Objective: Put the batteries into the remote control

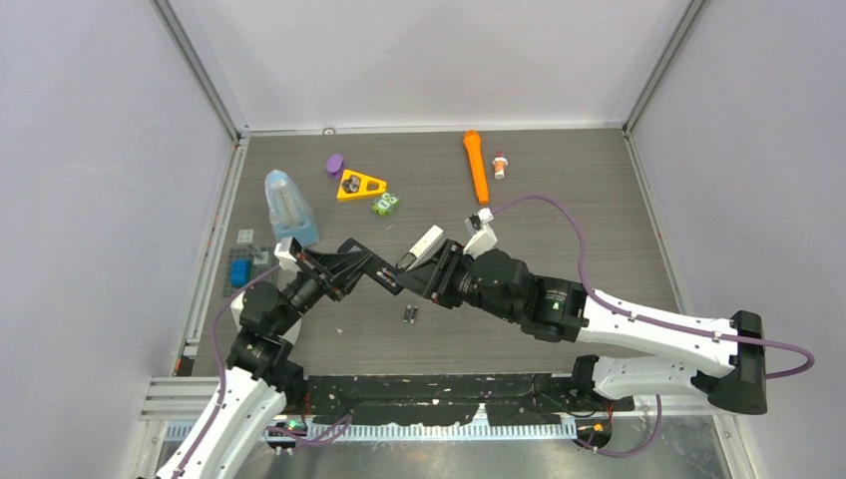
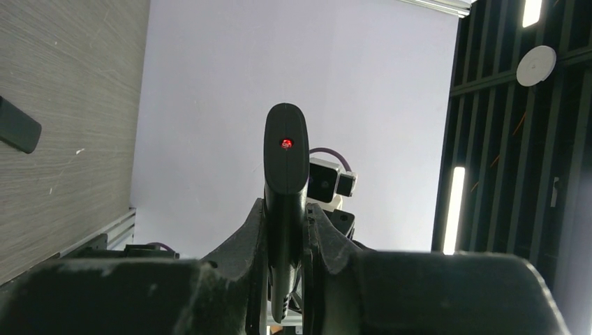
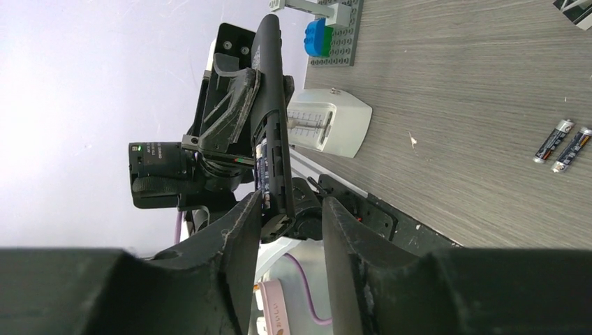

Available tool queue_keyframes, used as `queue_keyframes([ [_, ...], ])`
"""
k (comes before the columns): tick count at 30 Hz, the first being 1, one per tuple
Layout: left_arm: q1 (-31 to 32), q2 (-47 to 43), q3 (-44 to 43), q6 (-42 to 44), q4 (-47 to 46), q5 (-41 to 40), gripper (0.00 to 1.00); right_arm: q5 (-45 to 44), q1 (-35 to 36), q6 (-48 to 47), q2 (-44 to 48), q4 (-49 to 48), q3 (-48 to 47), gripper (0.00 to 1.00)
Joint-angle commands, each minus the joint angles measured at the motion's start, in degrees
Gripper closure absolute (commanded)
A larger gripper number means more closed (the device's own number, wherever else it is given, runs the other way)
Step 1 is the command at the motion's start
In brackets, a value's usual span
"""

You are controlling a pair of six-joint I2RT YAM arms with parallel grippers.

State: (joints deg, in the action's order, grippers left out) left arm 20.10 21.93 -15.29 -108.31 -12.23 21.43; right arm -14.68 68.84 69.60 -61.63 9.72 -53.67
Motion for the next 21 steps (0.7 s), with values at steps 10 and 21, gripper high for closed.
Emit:
queue_keyframes([
  [10, -0.23, -3.35, -3.51, 8.2, -0.37, 0.33, 1.0, -3.01, -0.2, -3.1, 1.74, 4.16, -1.27, 0.3],
  [21, -0.23, 4.49, -6.79, 31.63, -5.1, 10.74, 1.0, -0.71, -0.2, -15.25, 7.59, 0.13, 1.13, 0.12],
])
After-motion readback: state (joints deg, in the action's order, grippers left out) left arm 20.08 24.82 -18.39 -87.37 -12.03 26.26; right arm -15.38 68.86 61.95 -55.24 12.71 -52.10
